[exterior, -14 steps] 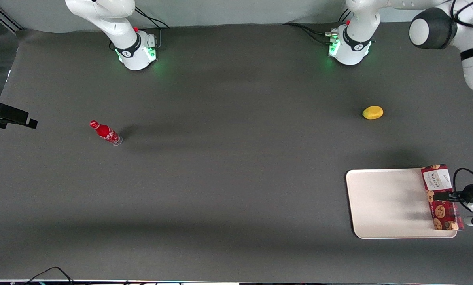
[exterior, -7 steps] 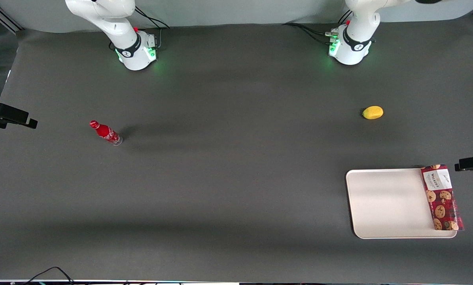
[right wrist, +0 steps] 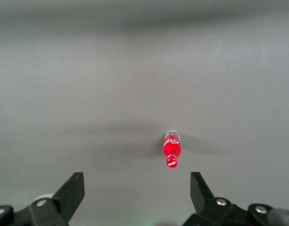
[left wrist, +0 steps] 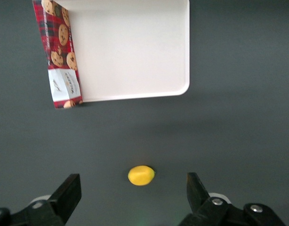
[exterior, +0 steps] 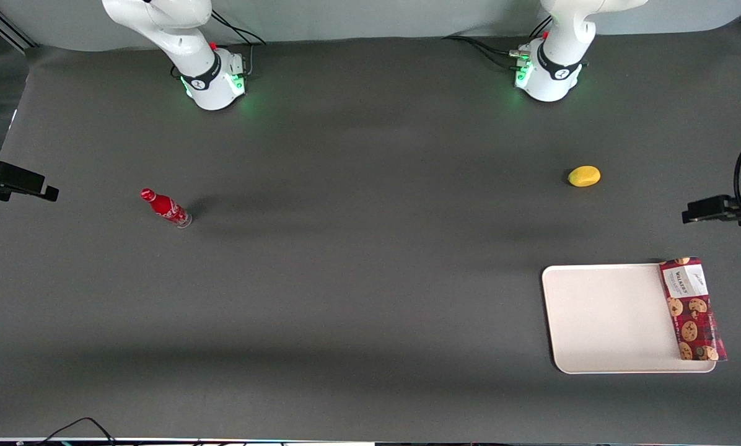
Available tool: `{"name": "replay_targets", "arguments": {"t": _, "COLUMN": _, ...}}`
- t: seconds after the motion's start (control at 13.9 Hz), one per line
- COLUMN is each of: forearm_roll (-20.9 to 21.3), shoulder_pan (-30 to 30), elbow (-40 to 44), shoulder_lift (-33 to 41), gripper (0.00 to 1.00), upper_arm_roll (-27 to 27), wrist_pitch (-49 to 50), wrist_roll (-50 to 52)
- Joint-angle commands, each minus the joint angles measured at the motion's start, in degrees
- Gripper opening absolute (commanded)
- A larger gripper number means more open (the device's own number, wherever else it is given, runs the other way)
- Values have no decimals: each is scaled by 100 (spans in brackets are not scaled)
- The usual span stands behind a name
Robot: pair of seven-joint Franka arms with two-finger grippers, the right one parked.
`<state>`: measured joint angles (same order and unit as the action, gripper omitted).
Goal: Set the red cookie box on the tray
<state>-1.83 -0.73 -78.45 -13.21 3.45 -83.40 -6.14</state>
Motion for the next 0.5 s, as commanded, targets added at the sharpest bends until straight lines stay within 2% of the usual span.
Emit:
{"name": "replay_targets", "arguments": {"t": 0.0, "forearm_roll": 86, "shoulder_pan": 389, "elbow": -969, "shoulder_lift": 967, "gripper": 100, "upper_arm_roll": 34, "wrist_pitch": -54, "wrist_roll": 438}}
{"name": "replay_targets", "arguments": {"t": 0.29, "forearm_roll": 112, "shoulder_pan": 399, "elbow": -1304, "shoulder_lift": 1409, "gripper": 100, "upper_arm_roll": -90, "wrist_pitch": -36, "wrist_roll": 465}}
{"name": "replay_targets", "arguments": {"t": 0.36, "forearm_roll": 252, "shoulder_pan": 224, "elbow": -1295, "shoulder_lift": 1400, "gripper": 100, "upper_arm_roll": -116, "wrist_pitch": -45, "wrist_roll": 378}}
{"name": "replay_targets", "arguments": {"t": 0.43, "forearm_roll": 358, "shoulder_pan": -82, "elbow": -1304, "shoulder_lift": 1400, "gripper": 100, "upper_arm_roll": -377, "wrist_pitch": -10, "wrist_roll": 360}}
